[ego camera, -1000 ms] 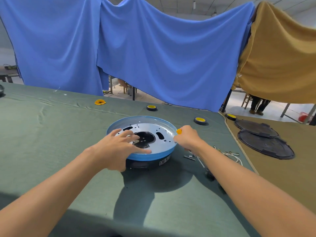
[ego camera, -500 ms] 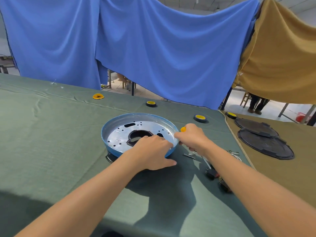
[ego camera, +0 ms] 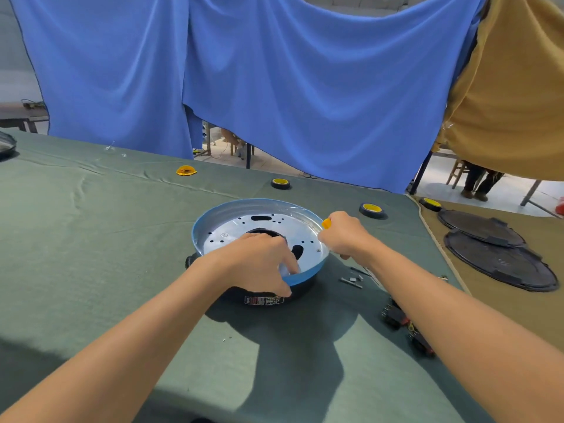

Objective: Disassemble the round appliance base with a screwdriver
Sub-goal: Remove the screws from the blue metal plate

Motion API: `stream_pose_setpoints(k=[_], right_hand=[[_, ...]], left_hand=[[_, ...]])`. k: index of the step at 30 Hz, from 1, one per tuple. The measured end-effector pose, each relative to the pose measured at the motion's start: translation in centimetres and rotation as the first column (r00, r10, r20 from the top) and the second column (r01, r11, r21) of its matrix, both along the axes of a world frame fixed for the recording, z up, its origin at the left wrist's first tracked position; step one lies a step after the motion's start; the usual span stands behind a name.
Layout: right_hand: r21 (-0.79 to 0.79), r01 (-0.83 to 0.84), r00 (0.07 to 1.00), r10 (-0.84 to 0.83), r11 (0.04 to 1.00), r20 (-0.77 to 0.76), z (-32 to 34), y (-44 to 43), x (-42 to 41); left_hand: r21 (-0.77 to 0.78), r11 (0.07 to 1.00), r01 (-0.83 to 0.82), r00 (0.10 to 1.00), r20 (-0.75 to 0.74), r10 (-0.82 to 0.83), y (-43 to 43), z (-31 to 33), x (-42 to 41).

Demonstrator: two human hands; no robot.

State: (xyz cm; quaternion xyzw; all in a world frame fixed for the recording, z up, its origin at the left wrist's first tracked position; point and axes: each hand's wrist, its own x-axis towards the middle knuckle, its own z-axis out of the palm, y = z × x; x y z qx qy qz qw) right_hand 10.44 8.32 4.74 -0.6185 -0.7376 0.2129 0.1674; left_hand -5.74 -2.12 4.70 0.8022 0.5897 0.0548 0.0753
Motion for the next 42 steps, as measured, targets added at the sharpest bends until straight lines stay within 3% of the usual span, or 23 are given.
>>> stream_pose_setpoints(k=[4, 7, 8, 10, 11, 12, 16, 21, 26, 42], right_hand=[[-0.113, -0.073, 0.993, 0.062, 0.991, -0.098, 0.7, -0.6, 1.0], [0.026, -0.006, 0.973, 0.011, 1.000, -0.229, 2.1, -0.6, 2.0], [0.085, 0.020, 0.942, 0.010, 0.996, -0.334, 2.8, -0.6, 2.2], [0.091, -0.006, 0.788, 0.061, 0.996, -0.613, 4.6, -0.8, 2.4], [0.091, -0.037, 0.716, 0.090, 0.995, -0.692, 5.5, -0.9, 2.4], [0.117, -0.062, 0.702, 0.127, 0.991, -0.700, 6.2, -0.9, 2.5], [0.406, -0.094, 0.907, 0.246, 0.909, -0.342, 7.2, -1.1, 2.4], [0.612, -0.117, 0.947, 0.273, 0.782, -0.167, 6.1, -1.1, 1.4], [0.596, -0.163, 0.959, 0.269, 0.786, -0.092, 4.5, -0.9, 1.4], [0.522, -0.169, 0.964, 0.251, 0.836, -0.090, 4.5, -1.3, 1.5]], left_hand=[[0.156, 0.987, -0.022, 0.999, -0.038, 0.028, 0.6, -0.1, 2.1], [0.070, 0.996, -0.059, 0.997, -0.042, 0.062, 1.0, -1.1, 3.4], [0.044, 0.998, -0.050, 0.996, -0.073, 0.053, 1.0, -1.5, 3.6], [0.018, 0.999, -0.034, 0.991, -0.130, 0.036, 1.2, -1.8, 3.8], [-0.007, 0.999, -0.036, 0.989, -0.144, 0.034, 1.3, -1.8, 3.7], [-0.044, 0.998, -0.037, 0.989, -0.146, 0.030, 1.4, -1.7, 3.7], [-0.135, 0.990, -0.031, 0.990, -0.143, 0.012, 1.6, -1.7, 3.3], [-0.122, 0.992, -0.032, 0.989, -0.147, 0.014, 1.6, -1.9, 3.3], [-0.135, 0.990, -0.047, 0.988, -0.153, 0.026, 1.5, -1.7, 3.5], [-0.133, 0.990, -0.056, 0.990, -0.139, 0.037, 1.5, -1.7, 3.5]])
